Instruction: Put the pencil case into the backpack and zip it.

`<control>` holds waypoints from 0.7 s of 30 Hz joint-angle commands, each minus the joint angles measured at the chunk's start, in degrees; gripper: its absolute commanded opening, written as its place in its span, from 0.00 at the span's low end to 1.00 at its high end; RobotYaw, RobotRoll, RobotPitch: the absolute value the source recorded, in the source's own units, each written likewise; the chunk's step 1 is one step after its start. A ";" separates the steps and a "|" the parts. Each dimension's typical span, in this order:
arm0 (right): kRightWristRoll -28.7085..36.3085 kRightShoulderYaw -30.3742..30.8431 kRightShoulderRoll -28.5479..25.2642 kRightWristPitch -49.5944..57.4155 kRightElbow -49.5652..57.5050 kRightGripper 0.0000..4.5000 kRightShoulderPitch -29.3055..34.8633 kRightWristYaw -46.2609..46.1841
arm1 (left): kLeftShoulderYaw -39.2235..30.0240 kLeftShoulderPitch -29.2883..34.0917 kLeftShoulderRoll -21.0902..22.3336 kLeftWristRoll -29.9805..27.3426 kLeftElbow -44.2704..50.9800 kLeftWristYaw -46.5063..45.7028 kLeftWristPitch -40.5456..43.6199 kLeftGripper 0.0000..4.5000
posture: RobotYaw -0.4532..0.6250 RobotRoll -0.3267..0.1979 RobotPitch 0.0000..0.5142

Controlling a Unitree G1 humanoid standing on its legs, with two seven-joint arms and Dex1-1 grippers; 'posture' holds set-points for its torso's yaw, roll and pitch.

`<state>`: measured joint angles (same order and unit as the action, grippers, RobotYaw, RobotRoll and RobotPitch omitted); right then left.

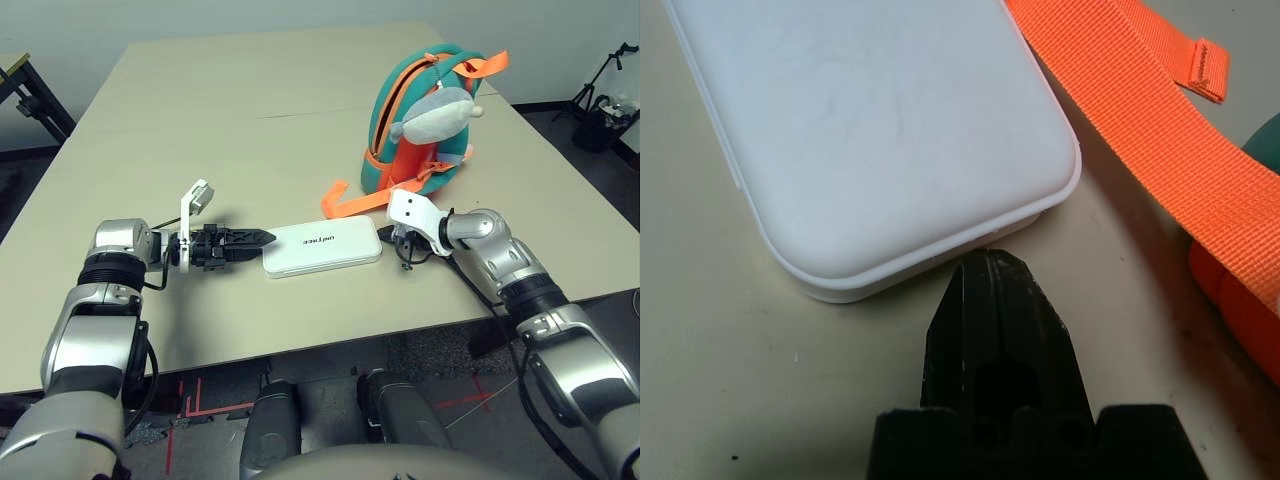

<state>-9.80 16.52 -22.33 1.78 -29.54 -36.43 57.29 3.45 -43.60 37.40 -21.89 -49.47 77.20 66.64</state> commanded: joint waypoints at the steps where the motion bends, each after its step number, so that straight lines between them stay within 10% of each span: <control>1: 0.96 2.47 2.34 0.05 1.19 0.01 -0.09 1.77 | 2.38 2.44 0.16 1.49 -0.30 -1.27 1.83 1.00 | 0.34 0.62 0.15; 21: 0.45 2.48 1.84 1.02 1.12 0.01 -1.44 2.50 | 2.01 3.00 0.41 0.77 1.14 -1.78 2.73 1.00 | 0.34 0.62 0.16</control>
<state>-10.06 17.08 -21.57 4.24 -29.08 -37.24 57.70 3.00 -42.36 38.23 -22.44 -47.55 76.54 67.94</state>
